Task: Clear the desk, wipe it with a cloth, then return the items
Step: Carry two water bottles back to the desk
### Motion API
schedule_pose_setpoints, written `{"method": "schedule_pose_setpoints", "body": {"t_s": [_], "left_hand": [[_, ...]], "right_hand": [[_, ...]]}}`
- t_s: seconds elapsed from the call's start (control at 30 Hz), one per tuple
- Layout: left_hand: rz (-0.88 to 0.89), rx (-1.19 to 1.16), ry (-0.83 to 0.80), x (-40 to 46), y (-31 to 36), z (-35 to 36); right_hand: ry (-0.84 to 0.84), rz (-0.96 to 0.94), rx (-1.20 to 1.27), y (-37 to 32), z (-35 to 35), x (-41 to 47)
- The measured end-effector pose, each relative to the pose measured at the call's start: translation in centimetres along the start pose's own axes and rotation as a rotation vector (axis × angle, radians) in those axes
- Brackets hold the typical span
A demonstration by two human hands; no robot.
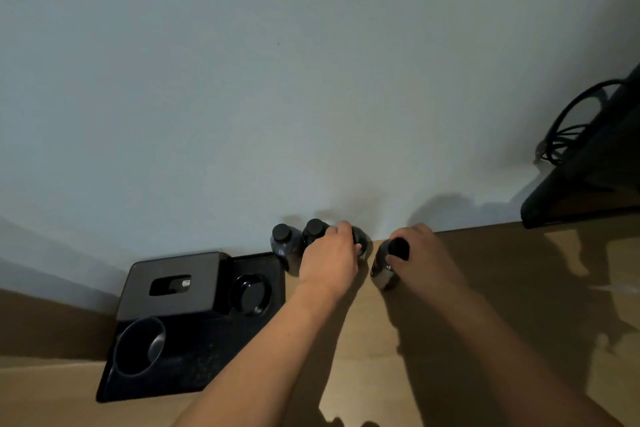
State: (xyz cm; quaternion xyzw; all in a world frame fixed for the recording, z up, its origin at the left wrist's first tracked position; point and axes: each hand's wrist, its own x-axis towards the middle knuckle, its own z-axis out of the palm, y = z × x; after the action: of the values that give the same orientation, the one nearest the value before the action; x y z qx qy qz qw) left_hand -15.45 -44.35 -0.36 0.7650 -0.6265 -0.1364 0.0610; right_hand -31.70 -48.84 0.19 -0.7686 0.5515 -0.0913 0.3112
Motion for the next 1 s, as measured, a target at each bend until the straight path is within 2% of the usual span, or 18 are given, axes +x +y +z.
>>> {"method": "schedule_pose_setpoints", "body": {"t_s": [0.33,0.77,1.0], "left_hand": [[-0.113,0.012,-0.008,2.6,0.6,0.6],[-0.158,-0.039,0.025,2.0,1.0,0.7],[-0.120,-0.096,0.107,0.0,0.5,-0.4]], "right_hand": [[-0.008,-0.030,0.041,-0.7,0.8,5.9],[0.018,-0.064,0.085,0.1,1.3,5.8],[0.124,-0.095,0.082,0.5,1.8,3.4]]}}
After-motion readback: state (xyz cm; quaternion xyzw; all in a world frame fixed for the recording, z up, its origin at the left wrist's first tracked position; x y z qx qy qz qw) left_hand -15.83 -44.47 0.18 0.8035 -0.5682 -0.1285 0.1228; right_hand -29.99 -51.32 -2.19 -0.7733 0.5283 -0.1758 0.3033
